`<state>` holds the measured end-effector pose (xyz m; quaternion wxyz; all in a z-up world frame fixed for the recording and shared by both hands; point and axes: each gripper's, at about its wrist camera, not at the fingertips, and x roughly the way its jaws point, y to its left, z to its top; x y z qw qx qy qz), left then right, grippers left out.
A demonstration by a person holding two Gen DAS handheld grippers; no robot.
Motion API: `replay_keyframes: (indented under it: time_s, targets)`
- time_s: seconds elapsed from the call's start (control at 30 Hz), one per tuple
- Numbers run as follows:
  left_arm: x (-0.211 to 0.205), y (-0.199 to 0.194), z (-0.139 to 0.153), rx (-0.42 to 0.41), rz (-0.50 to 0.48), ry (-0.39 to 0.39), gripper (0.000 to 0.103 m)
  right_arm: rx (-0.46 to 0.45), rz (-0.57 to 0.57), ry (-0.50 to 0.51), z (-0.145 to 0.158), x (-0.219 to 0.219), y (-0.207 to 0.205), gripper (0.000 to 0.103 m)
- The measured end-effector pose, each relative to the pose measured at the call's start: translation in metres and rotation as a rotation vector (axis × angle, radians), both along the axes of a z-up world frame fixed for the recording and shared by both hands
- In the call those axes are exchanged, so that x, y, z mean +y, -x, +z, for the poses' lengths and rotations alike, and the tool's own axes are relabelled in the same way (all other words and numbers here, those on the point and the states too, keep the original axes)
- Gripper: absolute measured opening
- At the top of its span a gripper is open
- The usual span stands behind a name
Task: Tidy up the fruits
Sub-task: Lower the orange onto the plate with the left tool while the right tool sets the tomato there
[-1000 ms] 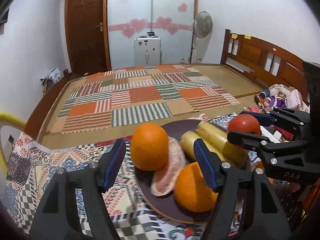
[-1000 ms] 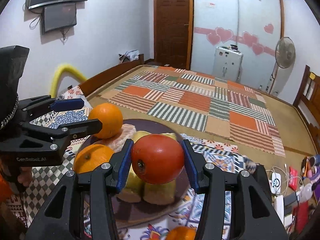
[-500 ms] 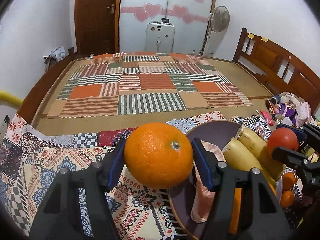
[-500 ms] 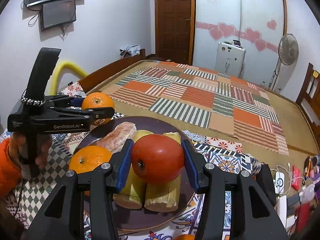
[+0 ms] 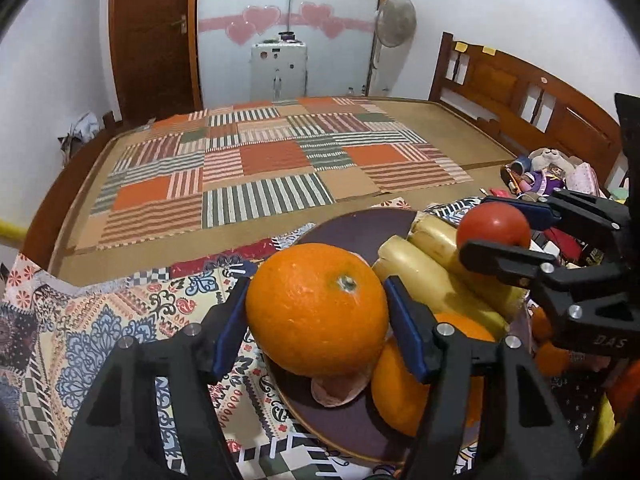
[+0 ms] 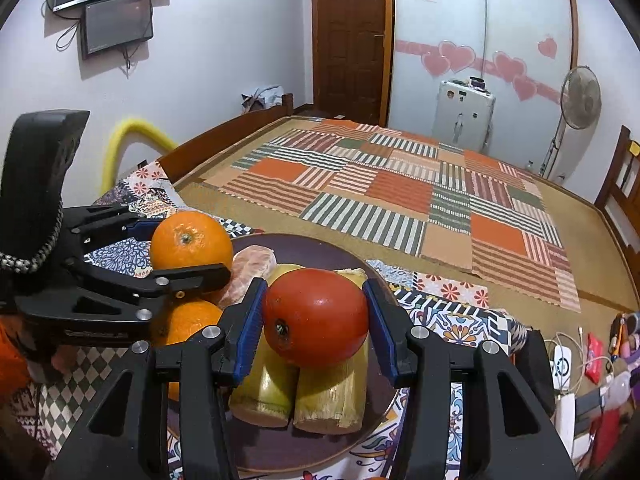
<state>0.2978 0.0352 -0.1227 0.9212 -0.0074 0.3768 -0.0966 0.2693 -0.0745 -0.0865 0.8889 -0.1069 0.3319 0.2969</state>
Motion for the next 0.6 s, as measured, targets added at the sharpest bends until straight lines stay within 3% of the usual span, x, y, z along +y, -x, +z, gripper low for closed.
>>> replay_keyframes:
  time_s: [0.13,0.47,0.6]
  targets:
    - [0.008,-0.004,-0.003,0.029,0.01,0.052,0.067,0.002,0.005,-0.002,-0.001,-0.001,0.0,0.046]
    - [0.016,-0.005,-0.008,0.046,0.03,0.09,0.068,0.021,0.021,0.001,-0.005,0.008,-0.001,0.047]
    - [0.018,-0.004,-0.008,0.043,0.029,0.09,0.068,0.022,0.021,-0.006,-0.003,0.009,-0.001,0.051]
